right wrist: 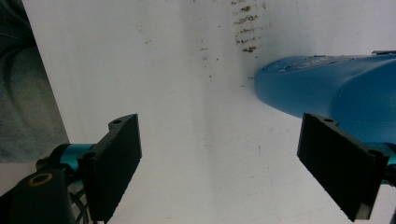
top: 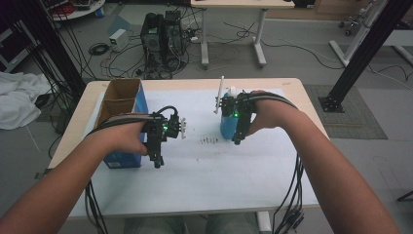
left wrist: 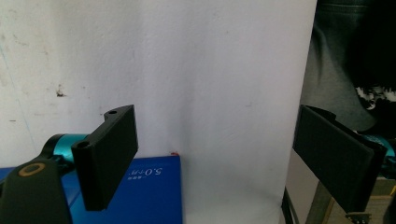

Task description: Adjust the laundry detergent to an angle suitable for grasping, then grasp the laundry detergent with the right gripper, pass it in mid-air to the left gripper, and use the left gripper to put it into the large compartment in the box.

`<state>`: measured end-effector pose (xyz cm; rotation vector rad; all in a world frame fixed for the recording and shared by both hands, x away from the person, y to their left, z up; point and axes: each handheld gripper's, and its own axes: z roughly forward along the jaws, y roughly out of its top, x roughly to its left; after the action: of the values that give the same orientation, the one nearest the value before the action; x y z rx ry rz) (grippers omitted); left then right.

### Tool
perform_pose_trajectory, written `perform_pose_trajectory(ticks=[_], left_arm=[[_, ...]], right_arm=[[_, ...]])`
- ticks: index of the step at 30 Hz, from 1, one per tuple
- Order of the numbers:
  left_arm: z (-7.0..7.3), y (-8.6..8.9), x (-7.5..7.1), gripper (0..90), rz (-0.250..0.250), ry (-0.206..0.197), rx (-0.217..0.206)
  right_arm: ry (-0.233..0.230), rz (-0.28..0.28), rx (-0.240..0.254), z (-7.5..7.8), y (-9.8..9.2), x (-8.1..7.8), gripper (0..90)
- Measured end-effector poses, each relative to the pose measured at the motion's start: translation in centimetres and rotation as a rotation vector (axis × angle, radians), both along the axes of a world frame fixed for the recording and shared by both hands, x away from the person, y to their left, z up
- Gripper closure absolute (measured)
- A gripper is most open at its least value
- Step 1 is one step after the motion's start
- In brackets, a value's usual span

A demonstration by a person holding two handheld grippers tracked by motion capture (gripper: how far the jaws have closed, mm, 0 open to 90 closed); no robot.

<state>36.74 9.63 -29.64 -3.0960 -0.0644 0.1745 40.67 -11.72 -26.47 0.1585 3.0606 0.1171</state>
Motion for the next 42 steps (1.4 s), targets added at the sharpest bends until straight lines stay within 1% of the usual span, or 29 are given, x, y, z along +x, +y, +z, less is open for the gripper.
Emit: perform_pose_trajectory(ticks=[1,2,3,5,6,7,8,9,10,11,13,15,16,17,19,21,22,25,27,28,29,30,31,33,35,37,39,40,42], left_arm=[[0.03,0.00,0.07,13.9,-0.011,-0.007,-0.002],[0.02,0.01,0.04,13.9,-0.004,-0.005,-0.007],[0.02,0.00,-0.01,13.9,0.002,0.003,-0.001],[0.02,-0.05,-0.03,13.9,-0.006,-0.012,-0.011],[0.08,-0.10,-0.02,13.9,-0.013,-0.012,-0.005],[0.05,-0.10,-0.13,13.9,-0.001,0.005,-0.007],[0.03,-0.10,-0.19,13.9,-0.001,-0.003,-0.011],[0.06,-0.13,-0.11,13.9,-0.014,-0.013,-0.011],[0.00,-0.11,-0.16,13.9,-0.002,-0.002,-0.011],[0.02,-0.16,-0.08,13.9,-0.015,-0.012,-0.007],[-0.05,-0.18,-0.03,14.0,-0.019,-0.005,-0.006],[-0.06,-0.22,0.02,13.9,-0.019,-0.009,-0.004],[-0.10,-0.21,0.00,14.0,-0.006,0.000,-0.006],[-0.09,-0.25,0.11,13.9,-0.016,-0.009,-0.002],[-0.13,-0.25,0.20,13.9,-0.010,-0.013,0.002],[-0.10,-0.26,0.21,13.9,-0.011,-0.012,0.002],[-0.09,-0.28,0.10,13.9,0.000,-0.003,0.001],[-0.01,-0.34,0.01,13.9,-0.008,-0.011,-0.004],[0.01,-0.36,-0.03,14.0,-0.011,-0.012,-0.002],[0.02,-0.40,-0.20,14.0,-0.006,0.000,0.001],[0.02,-0.40,-0.20,14.0,-0.006,0.000,0.001],[0.03,-0.43,-0.21,14.0,-0.014,-0.005,-0.006],[0.02,-0.36,-0.33,13.9,-0.002,-0.007,-0.009],[0.12,-0.29,-0.25,14.0,-0.008,-0.016,-0.014],[0.13,-0.27,-0.22,14.0,-0.009,-0.013,-0.015],[0.15,-0.34,-0.28,13.9,-0.008,-0.014,-0.009],[0.18,-0.34,-0.38,13.9,0.004,-0.005,-0.011],[0.26,-0.38,-0.34,14.0,-0.012,-0.017,-0.017],[0.26,-0.38,-0.35,13.9,-0.011,-0.018,-0.016]], right_arm=[[0.001,0.005,0.001,0.01,-0.03,0.06,12.8],[-0.001,-0.001,0.000,-0.01,0.02,0.06,12.8],[0.000,0.004,-0.002,-0.02,0.05,0.11,12.8],[0.001,-0.006,-0.002,-0.04,0.13,0.01,12.8],[-0.002,0.005,-0.006,-0.07,0.15,0.05,12.8],[-0.005,0.006,-0.008,-0.09,0.21,0.02,12.8],[-0.005,0.004,-0.006,-0.09,0.26,-0.04,12.8],[-0.004,0.010,-0.004,-0.10,0.28,-0.03,12.8],[-0.007,0.005,-0.008,-0.06,0.29,-0.09,12.8],[-0.008,0.000,-0.007,-0.04,0.29,-0.17,12.8],[-0.008,0.006,-0.005,-0.02,0.16,-0.15,12.8],[-0.005,0.007,-0.006,-0.02,0.03,-0.06,12.8],[-0.008,0.003,-0.006,-0.02,-0.01,-0.03,12.8],[-0.006,-0.001,-0.007,0.00,-0.05,-0.01,12.8],[-0.008,0.003,-0.007,0.01,-0.13,0.02,12.8],[-0.006,0.006,-0.003,0.01,-0.18,0.00,12.8],[-0.007,0.011,-0.004,0.03,-0.21,0.01,12.8],[-0.005,-0.003,0.001,0.07,-0.27,-0.15,12.8],[-0.010,0.008,0.005,0.10,-0.31,-0.18,12.8],[-0.009,0.007,0.005,0.11,-0.31,-0.27,12.8],[-0.010,0.009,0.005,0.13,-0.29,-0.34,12.8],[-0.010,0.008,0.004,0.17,-0.27,-0.36,12.8],[-0.009,0.010,0.005,0.18,-0.25,-0.33,12.8],[-0.012,0.001,0.000,0.23,-0.20,-0.35,12.8],[-0.011,-0.006,0.003,0.23,-0.15,-0.42,12.8],[-0.016,0.002,0.004,0.20,-0.15,-0.49,12.8],[-0.020,0.011,0.002,0.23,-0.23,-0.43,12.8],[-0.020,-0.008,0.030,0.23,-0.39,-0.53,12.8],[-0.019,-0.022,0.056,0.22,-0.62,-0.62,12.8]])
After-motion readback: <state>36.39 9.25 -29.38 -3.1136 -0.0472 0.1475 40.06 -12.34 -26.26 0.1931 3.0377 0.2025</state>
